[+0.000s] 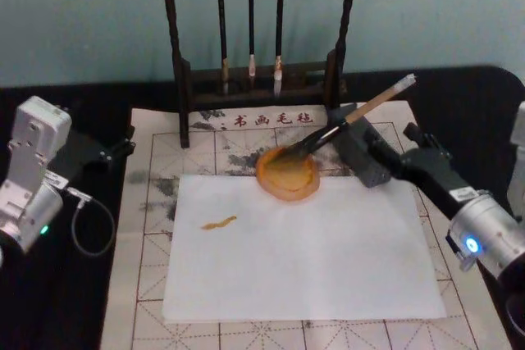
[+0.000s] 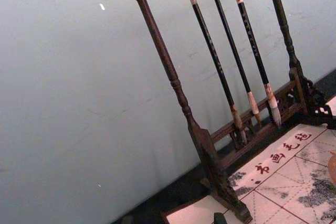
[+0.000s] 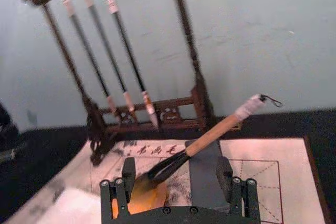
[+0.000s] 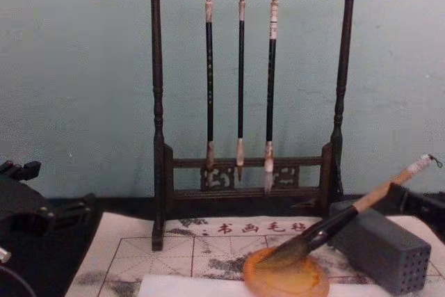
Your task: Pick up the brush from the inkstone, write on the paper, then place the brush back to its original position.
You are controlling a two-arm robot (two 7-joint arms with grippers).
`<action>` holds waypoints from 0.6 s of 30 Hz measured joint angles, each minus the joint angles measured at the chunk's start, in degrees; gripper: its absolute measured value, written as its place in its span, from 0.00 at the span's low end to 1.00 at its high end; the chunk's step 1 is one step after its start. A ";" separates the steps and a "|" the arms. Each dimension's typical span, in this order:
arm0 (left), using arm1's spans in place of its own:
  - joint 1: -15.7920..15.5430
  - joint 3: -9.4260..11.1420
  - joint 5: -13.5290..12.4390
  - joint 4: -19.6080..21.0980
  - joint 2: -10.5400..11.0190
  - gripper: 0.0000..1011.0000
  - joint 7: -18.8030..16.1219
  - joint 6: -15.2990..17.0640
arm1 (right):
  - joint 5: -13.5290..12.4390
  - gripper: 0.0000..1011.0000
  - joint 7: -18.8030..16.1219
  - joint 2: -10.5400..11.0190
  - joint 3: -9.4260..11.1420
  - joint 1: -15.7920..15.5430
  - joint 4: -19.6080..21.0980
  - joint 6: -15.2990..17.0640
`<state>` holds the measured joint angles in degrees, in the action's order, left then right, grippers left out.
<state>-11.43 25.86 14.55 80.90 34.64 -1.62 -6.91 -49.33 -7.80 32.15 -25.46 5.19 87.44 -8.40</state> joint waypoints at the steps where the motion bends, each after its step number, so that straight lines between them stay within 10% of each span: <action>1: 0.00 0.00 0.00 0.00 0.00 0.99 0.00 0.00 | 2.16 0.99 -0.43 0.55 -0.51 -0.24 0.07 -0.95; 11: 0.00 0.00 0.00 0.00 0.00 0.99 0.00 0.00 | 15.51 0.99 0.36 2.48 -3.48 -0.06 -0.88 -3.68; 18: 0.00 0.00 0.00 0.00 0.00 0.99 0.00 0.00 | 18.59 0.99 1.37 2.17 -3.83 0.33 -1.39 -2.15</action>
<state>-11.43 25.86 14.55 80.90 34.64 -1.62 -6.91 -30.74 -6.43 34.31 -29.29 5.52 86.05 -10.55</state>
